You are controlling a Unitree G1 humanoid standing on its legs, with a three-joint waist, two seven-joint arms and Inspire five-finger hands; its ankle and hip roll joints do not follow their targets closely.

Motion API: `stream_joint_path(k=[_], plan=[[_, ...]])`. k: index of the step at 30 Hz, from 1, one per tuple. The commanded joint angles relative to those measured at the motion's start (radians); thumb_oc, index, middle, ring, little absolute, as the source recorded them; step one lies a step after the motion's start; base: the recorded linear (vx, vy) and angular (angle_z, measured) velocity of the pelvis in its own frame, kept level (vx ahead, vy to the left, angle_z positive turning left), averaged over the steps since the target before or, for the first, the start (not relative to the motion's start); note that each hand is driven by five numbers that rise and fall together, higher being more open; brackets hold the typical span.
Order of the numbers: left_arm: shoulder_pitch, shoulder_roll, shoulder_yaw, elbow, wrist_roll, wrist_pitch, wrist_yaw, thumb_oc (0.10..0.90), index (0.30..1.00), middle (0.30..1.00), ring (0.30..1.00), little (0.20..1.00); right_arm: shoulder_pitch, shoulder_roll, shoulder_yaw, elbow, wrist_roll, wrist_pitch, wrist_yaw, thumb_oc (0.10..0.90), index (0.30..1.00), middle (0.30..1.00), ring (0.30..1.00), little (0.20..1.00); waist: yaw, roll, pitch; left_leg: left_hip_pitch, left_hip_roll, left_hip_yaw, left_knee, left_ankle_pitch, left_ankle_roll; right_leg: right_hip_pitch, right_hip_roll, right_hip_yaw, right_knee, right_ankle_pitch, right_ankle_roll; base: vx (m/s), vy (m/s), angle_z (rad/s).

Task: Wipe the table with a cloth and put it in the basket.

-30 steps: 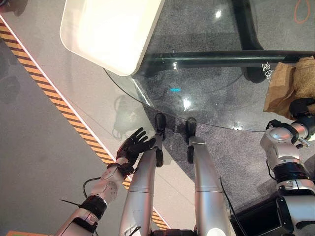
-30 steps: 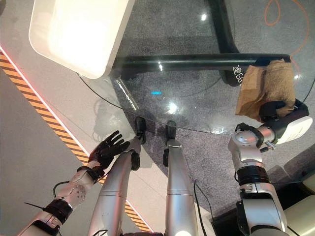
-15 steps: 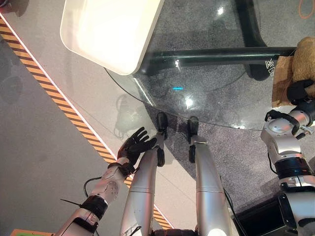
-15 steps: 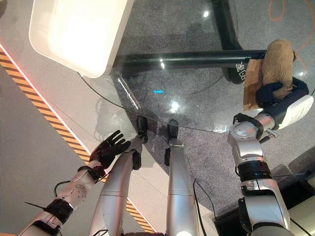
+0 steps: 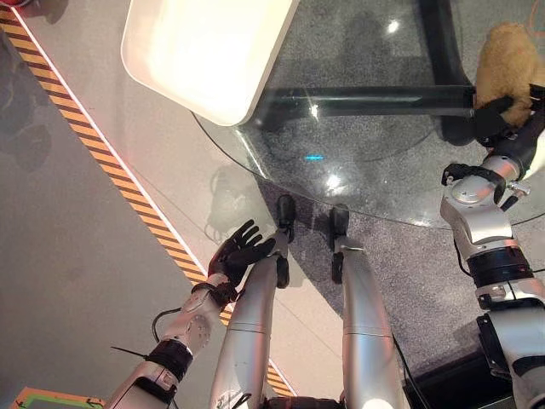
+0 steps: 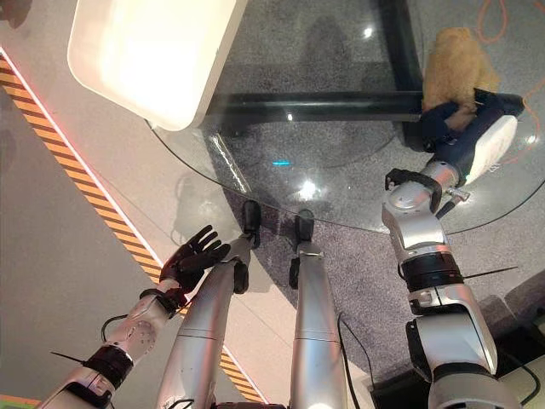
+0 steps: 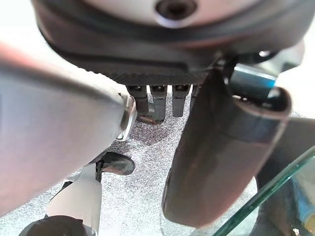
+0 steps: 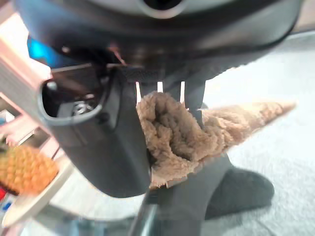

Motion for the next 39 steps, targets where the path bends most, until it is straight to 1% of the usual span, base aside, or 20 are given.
stream_joint_path(k=[1,2,3,5,6,8,10,12,16,17,21,25,30,34,39], plan=[[0.18,-0.072,-0.062,0.016,0.036,0.03,-0.044,0.8,0.9,0.9,0.9,0.9,-0.023,-0.06,0.047,-0.1,-0.072,-0.029,0.117,0.1,0.3,0.3,0.3,0.2,-0.008,0.053,-0.023,0.003,-0.034,-0.062,0.103,-0.138,0.016,0.025,0.054,-0.052,-0.144,0.106,-0.017,0.0,0.0,0.0],[0.184,-0.075,-0.057,0.024,0.042,0.027,-0.054,0.8,0.9,0.9,0.9,0.9,-0.021,-0.047,0.059,-0.105,-0.073,-0.043,0.173,0.1,0.3,0.3,0.3,0.2,-0.006,0.053,-0.023,0.002,-0.035,-0.062,0.107,-0.141,0.016,0.025,0.053,-0.054,-0.142,0.106,-0.016,0.08,0.016,0.01],[0.199,-0.076,-0.061,0.029,0.044,0.026,-0.058,0.8,0.9,0.9,0.9,0.9,-0.008,-0.039,0.07,-0.108,-0.075,-0.044,0.191,0.1,0.3,0.3,0.3,0.2,-0.004,0.054,-0.023,0.032,-0.036,-0.068,0.114,-0.171,0.012,0.053,0.057,-0.051,-0.133,0.077,-0.012,0.06,0.016,0.03],[0.199,-0.08,-0.046,0.033,0.058,0.029,-0.068,0.8,0.9,0.9,0.9,0.9,-0.006,-0.02,0.108,-0.132,-0.077,-0.052,0.267,0.1,0.3,0.3,0.3,0.2,-0.002,0.053,-0.023,0.028,-0.036,-0.065,0.115,-0.168,0.013,0.049,0.057,-0.052,-0.132,0.076,-0.014,0.02,0.009,0.01],[0.201,-0.079,-0.042,0.034,0.062,0.028,-0.072,0.8,0.9,0.9,0.9,0.9,-0.001,-0.01,0.122,-0.151,-0.061,-0.049,0.321,0.1,0.3,0.3,0.3,0.2,0.0,0.052,-0.023,0.028,-0.036,-0.064,0.115,-0.167,0.012,0.048,0.058,-0.052,-0.13,0.075,-0.014,0.0,0.0,0.0],[0.202,-0.08,-0.041,0.038,0.063,0.024,-0.077,0.8,0.9,0.9,0.9,0.9,0.006,0.002,0.133,-0.161,-0.05,-0.045,0.349,0.1,0.3,0.3,0.3,0.2,0.0,0.051,-0.023,0.027,-0.036,-0.065,0.114,-0.166,0.011,0.047,0.057,-0.054,-0.129,0.076,-0.014,0.0,0.0,0.0],[0.205,-0.086,-0.03,0.048,0.075,0.017,-0.091,0.8,0.9,0.9,0.9,0.9,0.033,0.04,0.165,-0.187,-0.004,-0.061,0.427,0.1,0.3,0.3,0.3,0.2,0.001,0.049,-0.023,0.027,-0.037,-0.064,0.111,-0.163,0.01,0.045,0.056,-0.056,-0.125,0.075,-0.013,0.0,0.0,0.0],[0.204,-0.089,-0.025,0.047,0.08,0.017,-0.095,0.8,0.9,0.9,0.9,0.9,0.049,0.062,0.184,-0.198,-0.002,-0.07,0.483,0.1,0.3,0.3,0.3,0.2,0.0,0.047,-0.023,0.028,-0.037,-0.063,0.109,-0.161,0.01,0.044,0.056,-0.056,-0.125,0.074,-0.014,0.0,0.0,0.0],[0.206,-0.096,-0.03,0.041,0.085,0.008,-0.09,0.8,0.9,0.9,0.9,0.9,0.081,0.107,0.234,-0.237,0.027,-0.106,0.581,0.1,0.3,0.3,0.3,0.2,0.0,0.046,-0.023,0.026,-0.038,-0.061,0.104,-0.156,0.01,0.041,0.056,-0.058,-0.126,0.075,-0.015,0.0,0.006,0.01],[0.207,-0.099,-0.03,0.038,0.089,0.006,-0.087,0.8,0.9,0.9,0.9,0.9,0.098,0.128,0.256,-0.263,0.041,-0.125,0.634,0.1,0.3,0.3,0.3,0.2,-0.001,0.045,-0.023,0.025,-0.038,-0.06,0.103,-0.154,0.009,0.039,0.055,-0.057,-0.128,0.076,-0.015,-0.01,0.021,0.04],[0.2,-0.102,-0.036,0.034,0.084,0.007,-0.075,0.8,0.9,0.9,0.9,0.9,0.121,0.163,0.296,-0.311,0.071,-0.158,0.723,0.1,0.3,0.3,0.3,0.2,-0.003,0.041,-0.023,0.024,-0.039,-0.058,0.104,-0.152,0.008,0.036,0.057,-0.056,-0.126,0.078,-0.012,0.0,0.017,0.03],[0.197,-0.098,-0.043,0.017,0.076,0.017,-0.061,0.8,0.9,0.9,0.9,0.9,0.137,0.174,0.326,-0.352,0.098,-0.181,0.774,0.1,0.3,0.3,0.3,0.2,-0.005,0.039,-0.023,0.021,-0.039,-0.057,0.104,-0.15,0.008,0.033,0.058,-0.056,-0.126,0.08,-0.011,0.0,0.005,0.03],[0.19,-0.093,-0.055,0.007,0.065,0.022,-0.049,0.8,0.9,0.9,0.9,0.9,0.138,0.177,0.366,-0.403,0.111,-0.187,0.815,0.1,0.3,0.3,0.3,0.2,-0.005,0.038,-0.023,0.02,-0.039,-0.055,0.102,-0.146,0.009,0.031,0.059,-0.056,-0.128,0.084,-0.01,0.0,0.008,0.04],[0.184,-0.085,-0.067,-0.001,0.056,0.026,-0.037,0.8,0.9,0.9,0.9,0.9,0.127,0.18,0.389,-0.413,0.12,-0.198,0.809,0.1,0.3,0.3,0.3,0.2,-0.002,0.037,-0.023,0.019,-0.04,-0.057,0.103,-0.145,0.008,0.032,0.059,-0.057,-0.131,0.086,-0.009,0.0,-0.006,0.04],[0.178,-0.082,-0.069,0.001,0.048,0.026,-0.033,0.8,0.9,0.9,0.9,0.9,0.127,0.18,0.384,-0.399,0.138,-0.213,0.761,0.1,0.3,0.3,0.3,0.2,-0.003,0.037,-0.023,0.018,-0.038,-0.056,0.106,-0.146,0.01,0.029,0.058,-0.059,-0.126,0.087,-0.009,0.0,-0.002,0.01]])
